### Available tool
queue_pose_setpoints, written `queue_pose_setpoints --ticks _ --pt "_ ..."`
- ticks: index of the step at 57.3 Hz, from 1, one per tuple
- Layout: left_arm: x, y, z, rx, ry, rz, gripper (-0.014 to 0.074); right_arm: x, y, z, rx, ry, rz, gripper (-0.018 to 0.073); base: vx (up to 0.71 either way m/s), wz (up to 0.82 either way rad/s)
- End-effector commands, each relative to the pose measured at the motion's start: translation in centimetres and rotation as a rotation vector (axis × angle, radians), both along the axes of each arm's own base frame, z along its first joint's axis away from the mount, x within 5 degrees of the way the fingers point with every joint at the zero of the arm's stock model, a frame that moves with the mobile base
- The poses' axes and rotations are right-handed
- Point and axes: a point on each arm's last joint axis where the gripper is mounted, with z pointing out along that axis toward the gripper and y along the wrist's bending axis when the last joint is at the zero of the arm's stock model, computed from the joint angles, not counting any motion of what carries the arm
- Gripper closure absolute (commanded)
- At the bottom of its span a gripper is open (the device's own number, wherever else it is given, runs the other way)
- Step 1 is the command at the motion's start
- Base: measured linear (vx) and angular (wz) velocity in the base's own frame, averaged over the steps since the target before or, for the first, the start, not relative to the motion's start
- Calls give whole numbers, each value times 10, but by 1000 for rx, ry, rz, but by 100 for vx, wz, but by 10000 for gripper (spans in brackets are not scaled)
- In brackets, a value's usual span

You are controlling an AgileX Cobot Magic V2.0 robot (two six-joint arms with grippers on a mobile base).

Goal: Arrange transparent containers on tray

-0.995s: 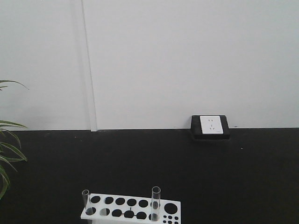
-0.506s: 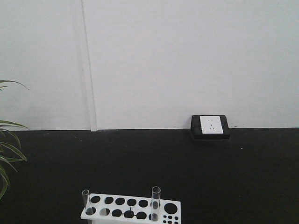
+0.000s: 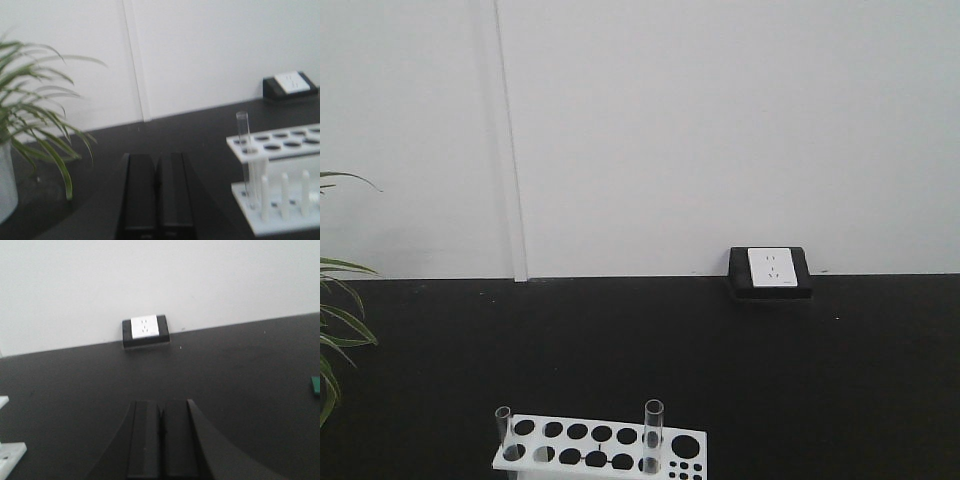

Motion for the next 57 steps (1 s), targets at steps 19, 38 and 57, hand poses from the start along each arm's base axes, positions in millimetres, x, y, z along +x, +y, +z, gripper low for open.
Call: queue_pose_setpoints --ticks 19,38,57 --pt "-11 3 52 -222 -223 -13 596 -19 0 87 -69 -409 -20 571 0 0" --pt "9 0 209 -77 -341 -1 596 -1 0 228 -227 -508 -47 571 0 0" --pt "102 -10 220 -168 -127 -5 596 88 -5 245 -169 -360 -27 571 0 0"
